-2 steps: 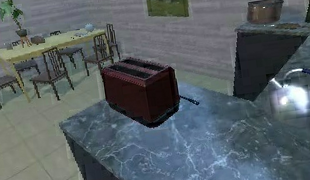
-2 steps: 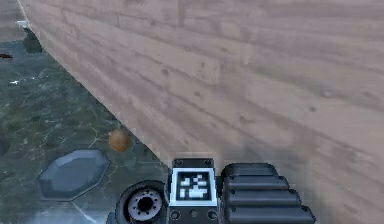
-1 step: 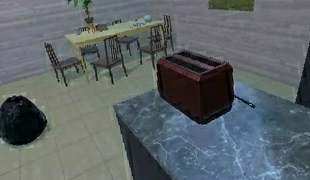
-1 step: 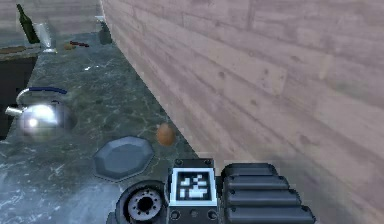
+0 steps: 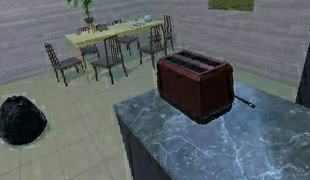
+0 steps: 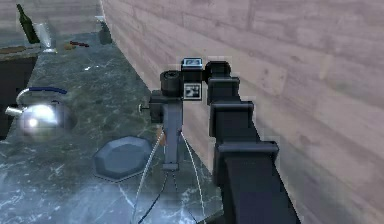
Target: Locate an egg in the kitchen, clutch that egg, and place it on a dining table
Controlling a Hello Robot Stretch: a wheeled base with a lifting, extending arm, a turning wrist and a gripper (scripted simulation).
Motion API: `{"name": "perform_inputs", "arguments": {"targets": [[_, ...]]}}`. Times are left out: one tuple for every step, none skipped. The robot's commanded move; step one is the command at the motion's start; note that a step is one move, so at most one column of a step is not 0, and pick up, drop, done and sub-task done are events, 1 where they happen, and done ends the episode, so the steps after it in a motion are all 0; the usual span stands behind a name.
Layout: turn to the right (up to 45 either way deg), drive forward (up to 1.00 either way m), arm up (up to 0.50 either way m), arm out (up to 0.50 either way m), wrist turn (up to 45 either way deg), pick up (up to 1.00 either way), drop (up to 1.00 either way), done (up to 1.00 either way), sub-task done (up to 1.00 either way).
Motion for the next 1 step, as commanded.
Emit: {"name": "perform_inputs", "arguments": {"targets": [[0.0,0.00,0.00,0.00,45.0,0.00,0.00,0.00,0.00]]}}
